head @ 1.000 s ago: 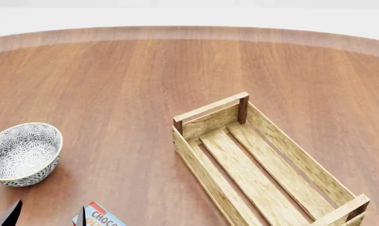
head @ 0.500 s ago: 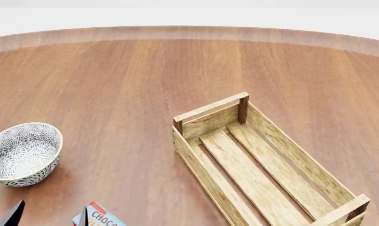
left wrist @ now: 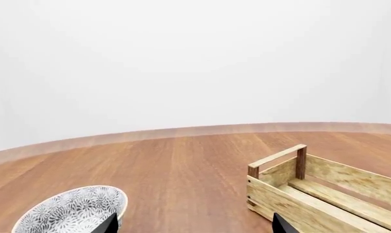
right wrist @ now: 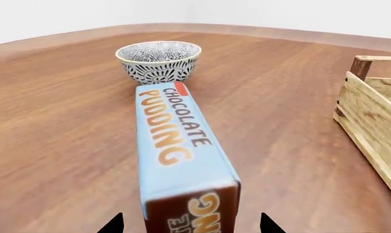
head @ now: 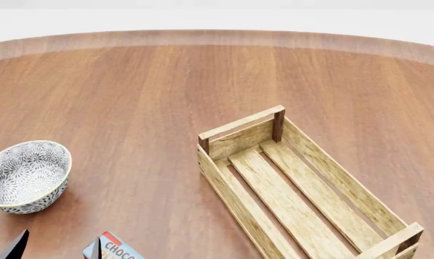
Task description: Pick up the chocolate pudding and put it in the tray.
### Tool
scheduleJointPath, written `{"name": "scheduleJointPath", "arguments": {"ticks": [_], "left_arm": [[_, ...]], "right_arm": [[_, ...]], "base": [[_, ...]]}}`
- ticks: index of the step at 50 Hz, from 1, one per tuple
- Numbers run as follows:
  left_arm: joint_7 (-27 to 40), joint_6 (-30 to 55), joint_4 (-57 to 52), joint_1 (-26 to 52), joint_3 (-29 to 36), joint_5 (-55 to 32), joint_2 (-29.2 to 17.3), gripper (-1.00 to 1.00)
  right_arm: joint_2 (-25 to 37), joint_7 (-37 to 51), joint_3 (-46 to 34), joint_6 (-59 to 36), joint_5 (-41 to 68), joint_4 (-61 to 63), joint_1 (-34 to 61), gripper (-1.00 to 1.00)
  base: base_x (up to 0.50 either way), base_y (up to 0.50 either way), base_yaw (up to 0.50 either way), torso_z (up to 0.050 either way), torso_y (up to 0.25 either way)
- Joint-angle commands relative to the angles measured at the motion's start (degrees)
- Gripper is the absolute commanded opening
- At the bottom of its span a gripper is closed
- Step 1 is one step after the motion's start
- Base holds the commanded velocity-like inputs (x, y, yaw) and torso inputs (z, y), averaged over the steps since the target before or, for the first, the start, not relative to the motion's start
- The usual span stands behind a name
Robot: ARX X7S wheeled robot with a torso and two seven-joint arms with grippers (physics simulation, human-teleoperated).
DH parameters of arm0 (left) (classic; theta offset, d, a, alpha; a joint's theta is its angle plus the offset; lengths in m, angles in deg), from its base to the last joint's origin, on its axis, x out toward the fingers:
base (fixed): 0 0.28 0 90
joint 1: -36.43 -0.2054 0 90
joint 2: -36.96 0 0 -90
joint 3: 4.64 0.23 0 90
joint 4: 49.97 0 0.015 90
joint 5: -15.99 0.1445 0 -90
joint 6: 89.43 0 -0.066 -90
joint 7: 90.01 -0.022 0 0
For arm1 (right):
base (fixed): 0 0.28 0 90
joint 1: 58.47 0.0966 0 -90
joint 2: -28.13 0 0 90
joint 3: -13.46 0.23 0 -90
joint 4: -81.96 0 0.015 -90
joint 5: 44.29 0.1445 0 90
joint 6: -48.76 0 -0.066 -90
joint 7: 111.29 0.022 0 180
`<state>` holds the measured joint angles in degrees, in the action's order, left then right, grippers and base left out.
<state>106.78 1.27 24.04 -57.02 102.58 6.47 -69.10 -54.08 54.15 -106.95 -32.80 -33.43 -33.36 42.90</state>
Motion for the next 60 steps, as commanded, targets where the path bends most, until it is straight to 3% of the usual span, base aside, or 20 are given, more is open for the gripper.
{"name": "scheduleJointPath", "arguments": {"ticks": [1, 56, 57, 60], "left_arm": [[0.26, -0.03, -0.09, 0.01, 0.32, -0.02, -0.18, 1.0], [1.09, -0.31, -0.29, 0.0, 2.74, 0.49, -0.78, 1.0], [1.11, -0.3, -0.36, -0.01, 2.78, 0.49, -0.8, 1.0], [1.15, -0.3, -0.47, -0.06, 2.86, 0.45, -0.88, 1.0]], "right_arm": [[-0.85, -0.12, -0.37, 1.25, 0.25, -3.36, 1.5, 1.0], [-2.25, 0.13, -2.93, 3.85, 1.81, -9.8, 5.3, 1.0], [-2.19, 0.21, -2.99, 3.8, 1.83, -9.53, 5.22, -1.0], [-2.15, 0.18, -3.13, 4.2, 1.9, -9.83, 5.14, -1.0]], "base": [[0.0, 0.0, 0.0, 0.0, 0.0], [0.0, 0.0, 0.0, 0.0, 0.0], [0.0, 0.0, 0.0, 0.0, 0.0], [0.0, 0.0, 0.0, 0.0, 0.0]]}}
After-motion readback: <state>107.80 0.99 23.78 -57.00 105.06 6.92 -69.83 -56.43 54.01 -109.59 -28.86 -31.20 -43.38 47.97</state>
